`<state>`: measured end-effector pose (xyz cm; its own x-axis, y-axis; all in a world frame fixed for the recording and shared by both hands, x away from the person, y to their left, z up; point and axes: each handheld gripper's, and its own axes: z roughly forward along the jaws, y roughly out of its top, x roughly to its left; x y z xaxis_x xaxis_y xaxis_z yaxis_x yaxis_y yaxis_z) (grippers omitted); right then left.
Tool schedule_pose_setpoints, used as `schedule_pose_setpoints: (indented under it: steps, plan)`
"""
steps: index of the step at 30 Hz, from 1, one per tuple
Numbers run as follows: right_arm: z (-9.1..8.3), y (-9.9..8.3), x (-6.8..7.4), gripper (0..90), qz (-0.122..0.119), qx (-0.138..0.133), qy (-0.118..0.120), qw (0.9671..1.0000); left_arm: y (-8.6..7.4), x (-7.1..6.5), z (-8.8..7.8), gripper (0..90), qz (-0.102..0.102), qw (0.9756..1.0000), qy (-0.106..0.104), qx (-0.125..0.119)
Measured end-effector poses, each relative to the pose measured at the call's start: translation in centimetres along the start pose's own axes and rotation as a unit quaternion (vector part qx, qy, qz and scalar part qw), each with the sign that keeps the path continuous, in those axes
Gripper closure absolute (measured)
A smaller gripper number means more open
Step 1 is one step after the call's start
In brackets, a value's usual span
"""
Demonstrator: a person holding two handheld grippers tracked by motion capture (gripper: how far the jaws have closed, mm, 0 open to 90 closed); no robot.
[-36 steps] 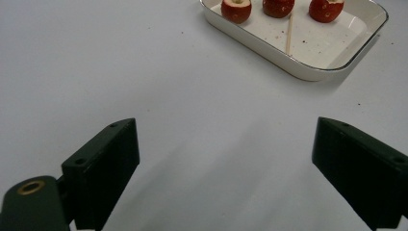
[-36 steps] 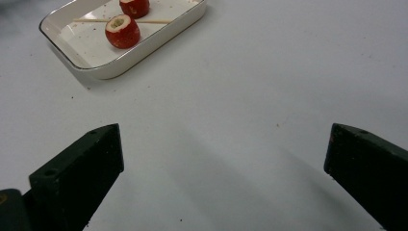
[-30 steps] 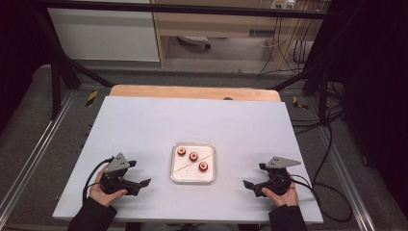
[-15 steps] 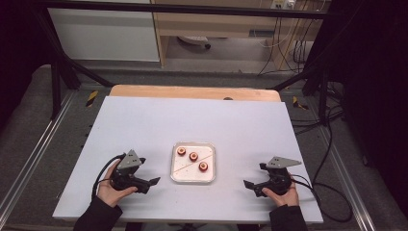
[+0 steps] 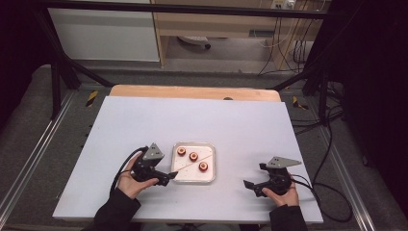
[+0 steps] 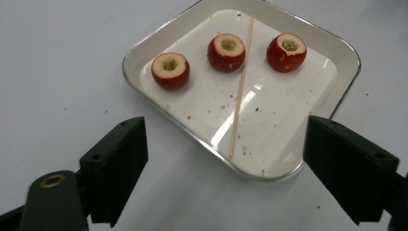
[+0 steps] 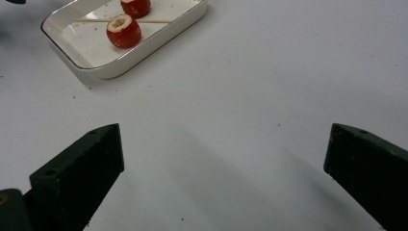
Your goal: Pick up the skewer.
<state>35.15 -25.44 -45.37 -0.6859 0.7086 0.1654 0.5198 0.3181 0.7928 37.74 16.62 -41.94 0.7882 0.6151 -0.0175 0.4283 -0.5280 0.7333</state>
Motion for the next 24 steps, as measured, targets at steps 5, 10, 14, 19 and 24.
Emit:
schedule_pose_setpoints:
  steps: [5, 10, 14, 19, 24]
  plan:
    - [0.0, 0.0, 0.0, 0.8, 0.000, 0.002, 0.001, 1.0000, 1.4, -0.5, 1.9, 26.0, 0.003, 0.9999, -0.005, 0.012]
    - [0.1, 0.0, 0.0, 0.8, -0.002, 0.003, 0.000, 1.0000, 1.9, -0.8, 3.4, 38.0, 0.014, 0.9995, -0.003, 0.029]
    - [0.0, 0.0, 0.0, 0.9, -0.001, 0.003, 0.000, 1.0000, 1.9, -0.7, 4.0, 49.0, 0.009, 0.9994, -0.006, 0.033]
    - [0.1, 0.0, 0.0, 0.9, 0.000, 0.006, 0.000, 1.0000, 1.6, -0.6, 4.6, 60.1, 0.015, 0.9988, -0.008, 0.045]
    - [0.0, 0.0, 0.0, 0.9, -0.002, 0.006, 0.000, 1.0000, 1.5, -0.7, 4.9, 68.2, 0.014, 0.9991, -0.015, 0.038]
